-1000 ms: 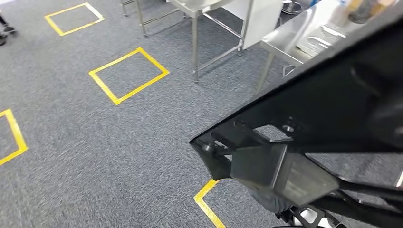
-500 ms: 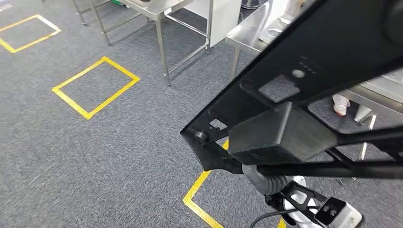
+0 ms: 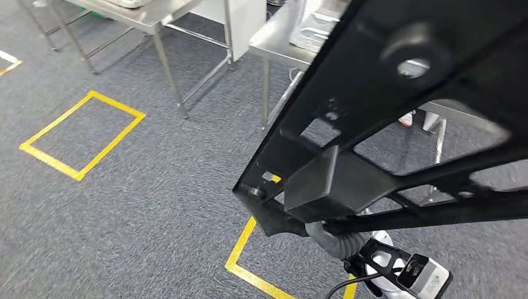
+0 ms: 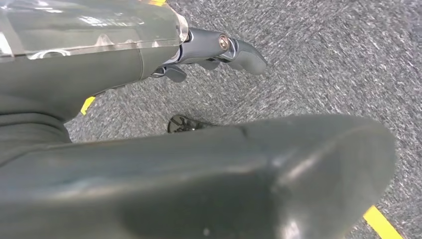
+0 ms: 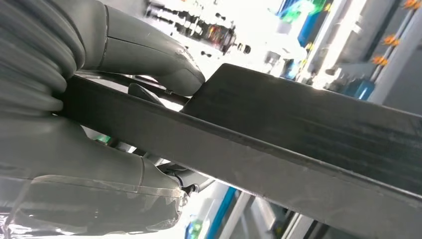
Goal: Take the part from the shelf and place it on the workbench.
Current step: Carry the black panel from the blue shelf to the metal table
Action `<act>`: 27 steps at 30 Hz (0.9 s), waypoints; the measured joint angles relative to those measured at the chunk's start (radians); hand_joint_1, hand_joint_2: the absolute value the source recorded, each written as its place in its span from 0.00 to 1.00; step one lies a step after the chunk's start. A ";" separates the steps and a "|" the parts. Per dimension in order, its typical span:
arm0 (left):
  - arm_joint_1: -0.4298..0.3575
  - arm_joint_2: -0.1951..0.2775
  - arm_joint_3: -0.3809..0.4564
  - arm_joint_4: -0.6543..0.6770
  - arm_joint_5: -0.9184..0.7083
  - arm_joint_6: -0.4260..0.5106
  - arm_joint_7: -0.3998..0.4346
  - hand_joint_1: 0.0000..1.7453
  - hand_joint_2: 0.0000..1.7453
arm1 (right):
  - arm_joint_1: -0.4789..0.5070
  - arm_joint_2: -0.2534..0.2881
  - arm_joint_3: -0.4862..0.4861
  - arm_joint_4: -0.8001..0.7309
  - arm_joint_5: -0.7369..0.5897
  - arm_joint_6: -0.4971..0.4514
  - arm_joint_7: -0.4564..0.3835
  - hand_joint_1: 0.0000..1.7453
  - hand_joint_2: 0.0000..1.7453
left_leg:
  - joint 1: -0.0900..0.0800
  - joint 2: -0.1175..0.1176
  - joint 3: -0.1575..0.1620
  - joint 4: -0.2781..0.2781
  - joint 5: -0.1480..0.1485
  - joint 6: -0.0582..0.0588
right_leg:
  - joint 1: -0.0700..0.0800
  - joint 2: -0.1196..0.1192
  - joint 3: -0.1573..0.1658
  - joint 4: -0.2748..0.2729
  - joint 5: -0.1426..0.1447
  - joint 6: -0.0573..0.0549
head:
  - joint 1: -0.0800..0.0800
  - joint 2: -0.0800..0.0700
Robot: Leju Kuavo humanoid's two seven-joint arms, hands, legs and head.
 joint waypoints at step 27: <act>0.003 -0.017 0.001 0.000 0.007 0.007 0.028 0.00 0.00 | 0.112 0.000 -0.071 0.008 0.058 0.111 0.000 1.00 1.00 | -0.010 -0.002 -0.010 -0.006 0.017 0.031 | 0.003 -0.032 0.004 0.011 -0.003 0.018 | 0.000 0.000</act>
